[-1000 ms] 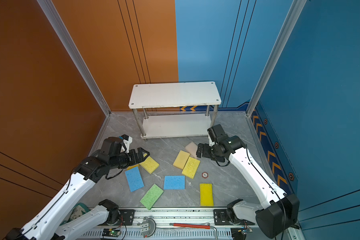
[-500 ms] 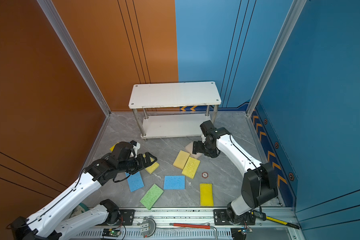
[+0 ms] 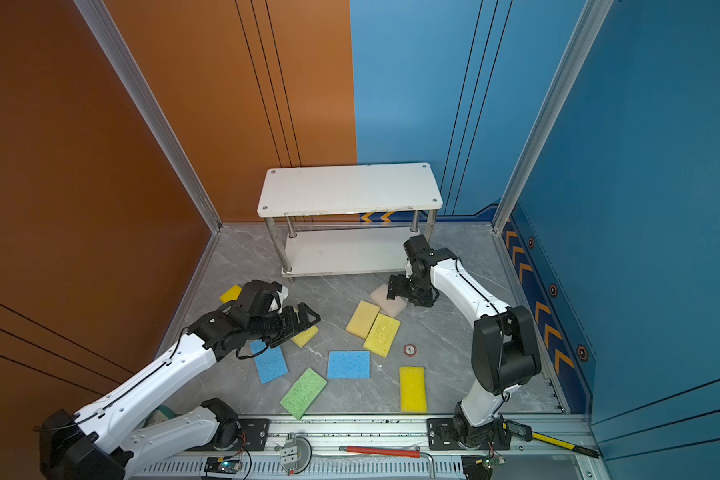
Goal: Place and organize the cleaning sponges onto the shelf
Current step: 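Lower the right gripper onto the pale pink foam sponge and grasp it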
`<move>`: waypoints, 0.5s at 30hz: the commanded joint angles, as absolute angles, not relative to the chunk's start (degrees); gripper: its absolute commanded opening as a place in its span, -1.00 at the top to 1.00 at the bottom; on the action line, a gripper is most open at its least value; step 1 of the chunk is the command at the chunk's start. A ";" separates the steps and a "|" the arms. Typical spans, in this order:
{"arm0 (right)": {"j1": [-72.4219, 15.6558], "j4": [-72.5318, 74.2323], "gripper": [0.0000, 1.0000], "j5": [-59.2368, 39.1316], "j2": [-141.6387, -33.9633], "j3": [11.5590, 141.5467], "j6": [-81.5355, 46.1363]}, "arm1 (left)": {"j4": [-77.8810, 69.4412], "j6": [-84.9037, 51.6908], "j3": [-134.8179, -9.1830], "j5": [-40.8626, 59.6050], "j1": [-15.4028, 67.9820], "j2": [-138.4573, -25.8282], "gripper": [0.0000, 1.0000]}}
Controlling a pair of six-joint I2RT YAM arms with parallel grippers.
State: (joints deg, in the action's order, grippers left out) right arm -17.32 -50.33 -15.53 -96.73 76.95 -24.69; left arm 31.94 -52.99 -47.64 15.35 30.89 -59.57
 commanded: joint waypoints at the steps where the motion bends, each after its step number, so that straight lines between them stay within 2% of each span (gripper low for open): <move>1: -15.71 -48.47 -0.78 -16.96 -97.65 77.61 -22.70 | 31.11 -53.35 -46.94 17.56 29.80 -58.23 -0.96; 15: -10.74 -45.34 -0.72 -21.73 -102.77 78.27 -22.07 | 31.16 -55.79 -42.02 18.36 26.73 -51.66 -0.96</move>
State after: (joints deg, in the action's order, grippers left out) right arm -10.37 -45.91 -19.49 -100.62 77.14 -23.44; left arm 31.00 -55.16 -43.03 16.99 27.42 -52.88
